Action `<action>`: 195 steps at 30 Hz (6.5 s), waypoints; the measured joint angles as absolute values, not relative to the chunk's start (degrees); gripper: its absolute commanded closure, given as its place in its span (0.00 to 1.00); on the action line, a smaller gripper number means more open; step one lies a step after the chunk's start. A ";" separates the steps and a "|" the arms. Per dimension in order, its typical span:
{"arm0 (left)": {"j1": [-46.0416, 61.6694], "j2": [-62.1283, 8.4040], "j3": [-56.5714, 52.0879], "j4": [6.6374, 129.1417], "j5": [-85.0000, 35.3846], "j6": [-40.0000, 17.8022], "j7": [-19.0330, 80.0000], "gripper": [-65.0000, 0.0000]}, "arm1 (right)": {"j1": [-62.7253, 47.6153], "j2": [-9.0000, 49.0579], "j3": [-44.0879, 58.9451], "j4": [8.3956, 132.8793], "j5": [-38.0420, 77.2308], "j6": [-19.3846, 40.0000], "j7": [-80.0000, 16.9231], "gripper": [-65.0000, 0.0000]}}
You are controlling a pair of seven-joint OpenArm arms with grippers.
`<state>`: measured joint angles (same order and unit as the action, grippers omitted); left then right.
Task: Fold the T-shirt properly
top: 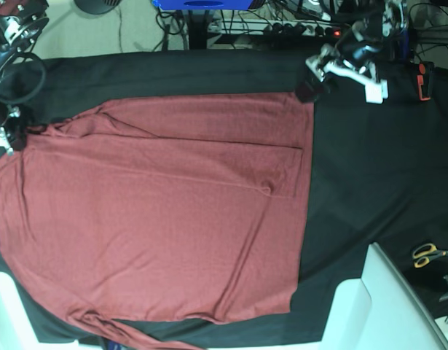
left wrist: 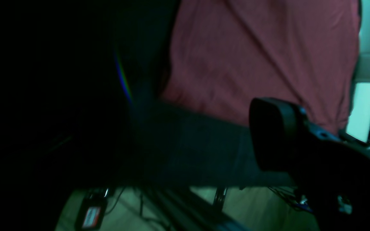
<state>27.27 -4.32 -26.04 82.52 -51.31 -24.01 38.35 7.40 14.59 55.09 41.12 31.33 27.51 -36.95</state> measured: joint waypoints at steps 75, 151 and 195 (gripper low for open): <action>34.46 -4.78 -30.20 94.15 -51.42 -23.59 44.45 1.00 | -2.57 12.16 54.50 65.25 29.63 21.93 -51.46 0.99; 11.14 -4.71 -34.30 80.38 -55.53 -11.33 55.18 1.00 | 19.99 19.70 36.18 39.94 29.61 -7.99 -43.29 0.99; 10.35 -4.82 -34.76 80.64 -55.35 -11.31 54.85 0.37 | 16.62 18.87 34.06 50.78 38.68 -1.34 -41.19 0.45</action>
